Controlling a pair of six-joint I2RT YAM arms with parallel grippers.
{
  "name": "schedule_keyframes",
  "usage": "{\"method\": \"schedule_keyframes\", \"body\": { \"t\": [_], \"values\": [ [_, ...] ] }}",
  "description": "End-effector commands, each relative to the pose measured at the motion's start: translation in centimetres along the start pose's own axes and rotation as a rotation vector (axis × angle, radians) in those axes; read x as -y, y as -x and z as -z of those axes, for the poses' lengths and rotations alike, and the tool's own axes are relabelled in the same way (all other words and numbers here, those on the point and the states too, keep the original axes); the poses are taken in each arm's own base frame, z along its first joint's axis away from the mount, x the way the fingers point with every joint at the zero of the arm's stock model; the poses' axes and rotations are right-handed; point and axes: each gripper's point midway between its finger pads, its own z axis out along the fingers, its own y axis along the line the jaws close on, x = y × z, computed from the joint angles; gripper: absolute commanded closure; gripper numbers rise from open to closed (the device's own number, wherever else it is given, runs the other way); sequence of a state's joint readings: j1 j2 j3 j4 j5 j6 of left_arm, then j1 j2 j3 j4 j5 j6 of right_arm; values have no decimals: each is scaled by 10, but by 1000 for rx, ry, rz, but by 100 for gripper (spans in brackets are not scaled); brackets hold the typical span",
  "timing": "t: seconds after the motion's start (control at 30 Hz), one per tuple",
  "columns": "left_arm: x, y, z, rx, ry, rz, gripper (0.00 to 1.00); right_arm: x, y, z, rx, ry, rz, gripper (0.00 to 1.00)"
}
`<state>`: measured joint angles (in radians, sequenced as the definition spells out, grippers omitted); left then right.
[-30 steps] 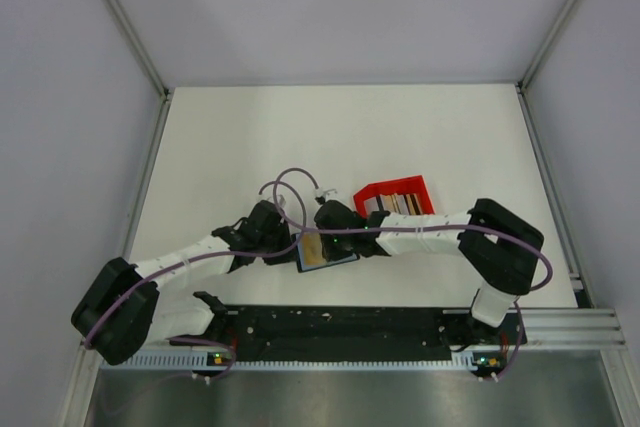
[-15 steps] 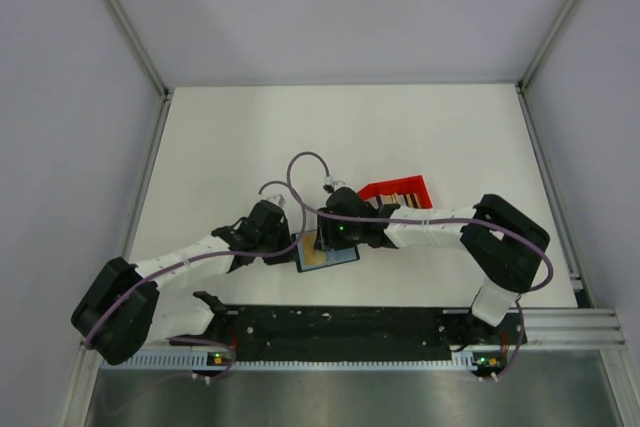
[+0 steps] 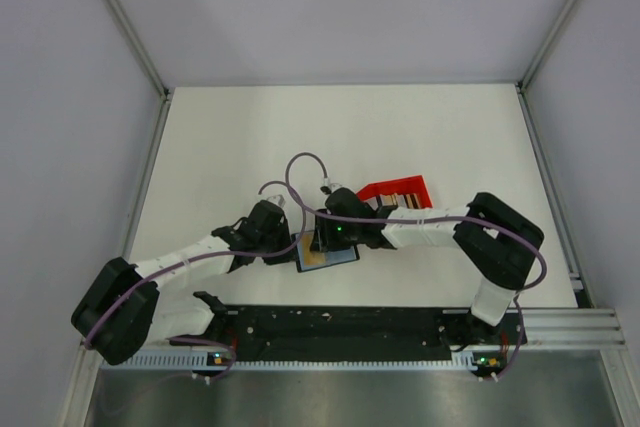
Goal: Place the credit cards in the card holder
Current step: Insert the credit card into the card holder, then turn over the card slot in the card holder.
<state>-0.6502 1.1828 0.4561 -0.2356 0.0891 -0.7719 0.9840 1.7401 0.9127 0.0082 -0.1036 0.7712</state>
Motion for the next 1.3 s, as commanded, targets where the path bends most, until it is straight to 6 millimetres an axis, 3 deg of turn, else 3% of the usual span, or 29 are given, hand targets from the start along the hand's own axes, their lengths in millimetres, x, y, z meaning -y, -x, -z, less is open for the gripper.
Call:
{"method": "schedule_keyframes", "body": {
  "t": [0.0,0.4,0.6,0.83,0.97,1.27],
  "values": [
    [3,2,0,14,-13,-15,100,-3,20,14,88,-14,15,62],
    [3,3,0,13,-13,-12,100,7,3,2,21,-35,6,61],
    [4,3,0,12,-19,-13,100,-14,4,-3,15,75,26,63],
    [3,1,-1,9,-15,-18,100,-24,5,-1,22,139,56,69],
    [2,2,1,12,-8,-15,100,-14,13,6,55,65,66,66],
    [0,5,14,2,37,-33,100,21,43,45,171,-154,94,60]
  ]
}}
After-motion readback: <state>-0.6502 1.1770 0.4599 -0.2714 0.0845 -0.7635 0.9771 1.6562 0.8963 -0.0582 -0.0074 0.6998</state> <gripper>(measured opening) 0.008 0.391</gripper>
